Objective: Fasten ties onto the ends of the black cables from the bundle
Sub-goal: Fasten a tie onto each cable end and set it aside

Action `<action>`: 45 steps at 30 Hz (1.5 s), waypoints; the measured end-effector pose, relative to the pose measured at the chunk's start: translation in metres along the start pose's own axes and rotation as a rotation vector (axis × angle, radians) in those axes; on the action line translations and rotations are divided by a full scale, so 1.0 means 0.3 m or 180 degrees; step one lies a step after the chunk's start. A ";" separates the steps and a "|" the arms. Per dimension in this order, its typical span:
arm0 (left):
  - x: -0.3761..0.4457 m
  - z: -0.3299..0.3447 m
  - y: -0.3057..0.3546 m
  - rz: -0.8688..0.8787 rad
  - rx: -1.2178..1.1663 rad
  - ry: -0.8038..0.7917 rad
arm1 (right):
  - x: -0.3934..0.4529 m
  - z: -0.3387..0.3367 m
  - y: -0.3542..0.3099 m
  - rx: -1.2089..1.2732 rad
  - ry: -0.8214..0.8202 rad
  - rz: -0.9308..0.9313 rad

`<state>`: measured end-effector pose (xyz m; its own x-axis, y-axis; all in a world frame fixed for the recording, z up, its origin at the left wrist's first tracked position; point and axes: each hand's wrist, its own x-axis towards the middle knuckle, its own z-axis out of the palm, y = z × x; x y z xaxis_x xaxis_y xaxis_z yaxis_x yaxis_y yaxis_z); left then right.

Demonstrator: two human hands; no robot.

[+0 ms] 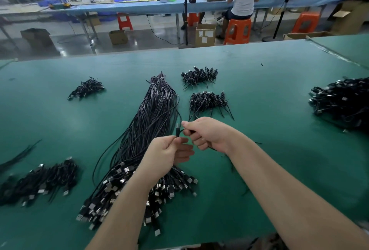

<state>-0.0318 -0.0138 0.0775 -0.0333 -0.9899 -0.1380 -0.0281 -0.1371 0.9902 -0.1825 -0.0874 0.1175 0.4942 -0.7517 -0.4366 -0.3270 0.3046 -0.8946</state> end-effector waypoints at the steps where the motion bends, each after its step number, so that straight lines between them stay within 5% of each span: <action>1: 0.005 0.007 -0.009 0.0035 0.0023 0.0184 | -0.002 0.006 -0.004 -0.0031 0.0008 -0.0035; 8: 0.038 0.026 -0.060 0.0333 -0.0409 0.0411 | -0.030 0.040 -0.032 -0.0404 0.0114 -0.0431; 19: 0.124 -0.043 0.057 0.0185 -0.2970 0.1036 | -0.034 0.087 0.016 -0.1124 -0.0126 -0.0588; 31: 0.101 -0.020 0.092 0.0622 -0.2852 0.0942 | -0.016 0.103 0.040 -0.1069 -0.0113 -0.0703; 39: 0.059 -0.086 0.110 0.0560 -0.2436 0.0193 | -0.030 0.044 0.047 -0.0582 -0.0393 -0.0446; 45: -0.011 -0.151 0.087 0.0380 -0.1361 -0.1315 | -0.030 -0.036 0.027 0.0530 -0.0246 0.0094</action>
<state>0.0128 -0.0158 0.1048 -0.3991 -0.9148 0.0619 0.4007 -0.1133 0.9092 -0.1983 -0.0844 0.1153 0.5489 -0.6959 -0.4631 -0.2076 0.4231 -0.8820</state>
